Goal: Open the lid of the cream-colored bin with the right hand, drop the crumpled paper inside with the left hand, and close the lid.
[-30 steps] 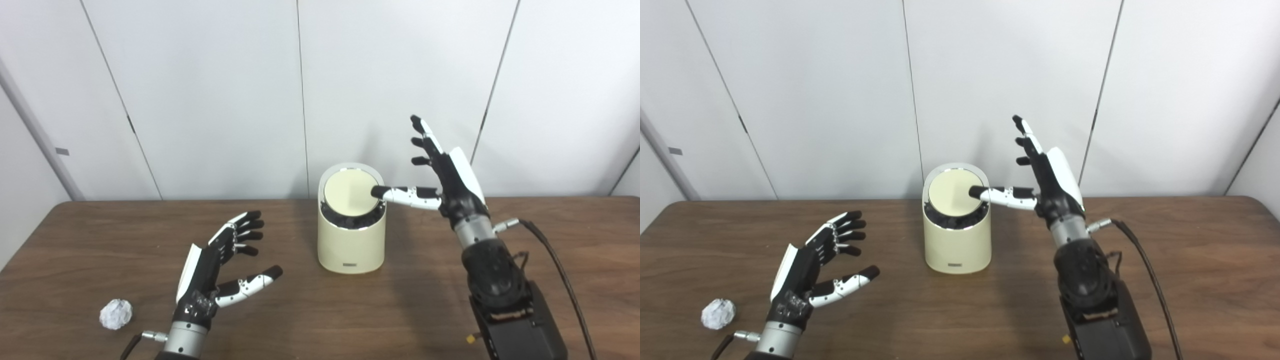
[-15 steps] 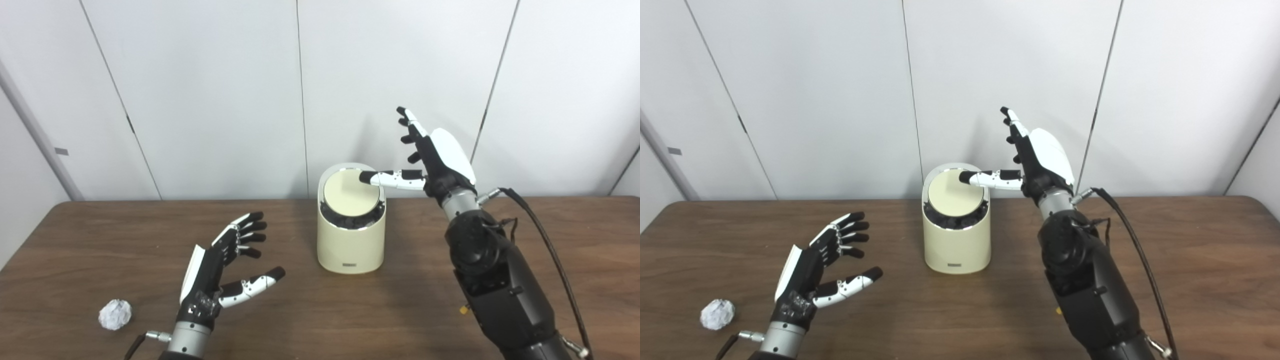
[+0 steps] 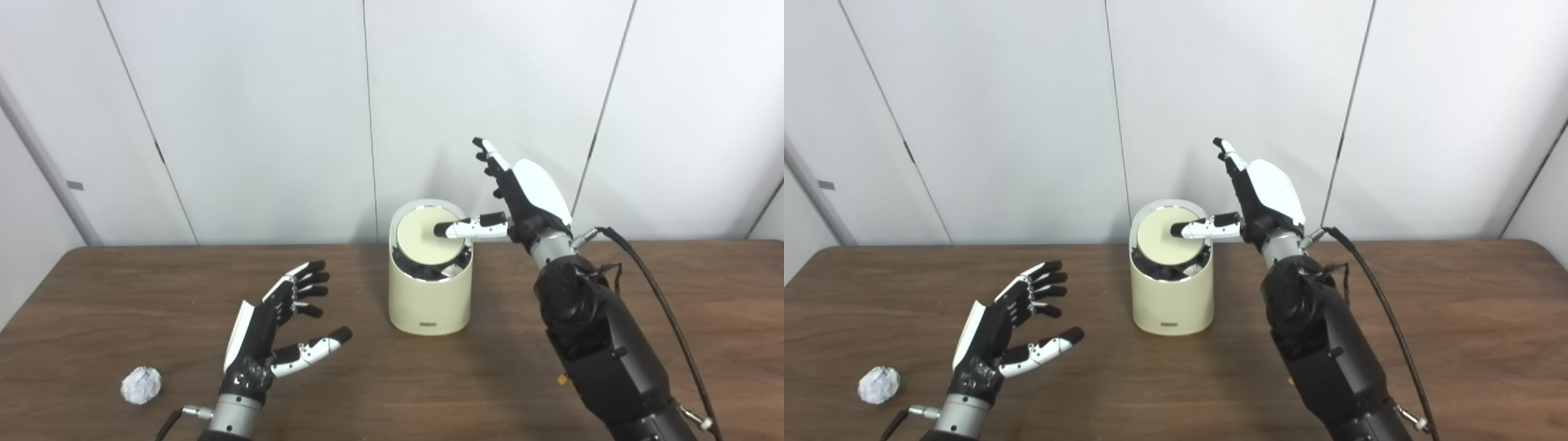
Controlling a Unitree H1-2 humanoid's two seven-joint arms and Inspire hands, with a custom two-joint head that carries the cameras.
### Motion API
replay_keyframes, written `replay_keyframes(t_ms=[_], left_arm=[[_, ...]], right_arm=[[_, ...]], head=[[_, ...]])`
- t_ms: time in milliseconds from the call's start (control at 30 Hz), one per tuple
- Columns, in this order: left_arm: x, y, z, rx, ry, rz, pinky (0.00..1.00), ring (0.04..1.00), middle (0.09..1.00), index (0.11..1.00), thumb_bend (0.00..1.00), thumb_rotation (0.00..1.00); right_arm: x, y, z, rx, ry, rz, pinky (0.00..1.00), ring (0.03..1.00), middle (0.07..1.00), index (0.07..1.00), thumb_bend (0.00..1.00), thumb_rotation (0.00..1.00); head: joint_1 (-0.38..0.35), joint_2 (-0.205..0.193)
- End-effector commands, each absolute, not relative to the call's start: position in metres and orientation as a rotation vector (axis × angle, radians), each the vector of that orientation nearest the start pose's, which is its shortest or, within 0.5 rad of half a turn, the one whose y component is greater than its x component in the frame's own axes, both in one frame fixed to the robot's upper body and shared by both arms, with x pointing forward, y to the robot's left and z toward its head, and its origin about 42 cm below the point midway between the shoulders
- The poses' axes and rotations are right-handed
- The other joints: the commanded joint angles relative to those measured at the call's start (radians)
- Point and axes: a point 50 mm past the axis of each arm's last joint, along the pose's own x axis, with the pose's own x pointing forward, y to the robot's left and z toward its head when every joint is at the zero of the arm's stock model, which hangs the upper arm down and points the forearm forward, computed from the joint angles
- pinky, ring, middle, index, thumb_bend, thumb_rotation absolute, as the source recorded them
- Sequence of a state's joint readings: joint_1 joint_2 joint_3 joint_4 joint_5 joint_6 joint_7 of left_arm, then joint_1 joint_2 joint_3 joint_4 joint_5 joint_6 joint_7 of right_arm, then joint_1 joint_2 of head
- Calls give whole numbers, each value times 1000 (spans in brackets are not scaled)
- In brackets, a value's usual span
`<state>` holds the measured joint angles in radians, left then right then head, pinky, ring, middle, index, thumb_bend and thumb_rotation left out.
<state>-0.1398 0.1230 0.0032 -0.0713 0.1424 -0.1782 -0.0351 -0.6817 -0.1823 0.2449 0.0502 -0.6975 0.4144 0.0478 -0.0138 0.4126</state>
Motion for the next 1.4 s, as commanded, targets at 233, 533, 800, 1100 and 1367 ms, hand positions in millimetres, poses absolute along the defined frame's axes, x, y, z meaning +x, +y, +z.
replay_keyframes(t_ms=[233,533,800,1100,1367], left_arm=[[331,229,189,257,-480,-67,589,738,791,829,723,126],[329,227,190,258,-477,-68,604,741,791,830,719,128],[327,226,191,259,-479,-70,609,742,796,832,711,125],[325,225,192,261,-484,-70,604,737,793,835,708,124],[324,226,193,260,-484,-67,608,738,794,837,714,137]], right_arm=[[448,-147,323,-963,-387,-5,759,895,943,961,886,361],[451,-139,316,-1004,-373,3,739,879,938,958,906,382],[456,-135,311,-1030,-362,15,789,899,945,955,912,374],[462,-136,303,-1101,-311,13,825,908,946,950,890,350],[468,-141,295,-1206,-254,-15,736,863,926,933,839,245]], head=[[1,7],[5,17],[7,26],[11,38],[13,47]])
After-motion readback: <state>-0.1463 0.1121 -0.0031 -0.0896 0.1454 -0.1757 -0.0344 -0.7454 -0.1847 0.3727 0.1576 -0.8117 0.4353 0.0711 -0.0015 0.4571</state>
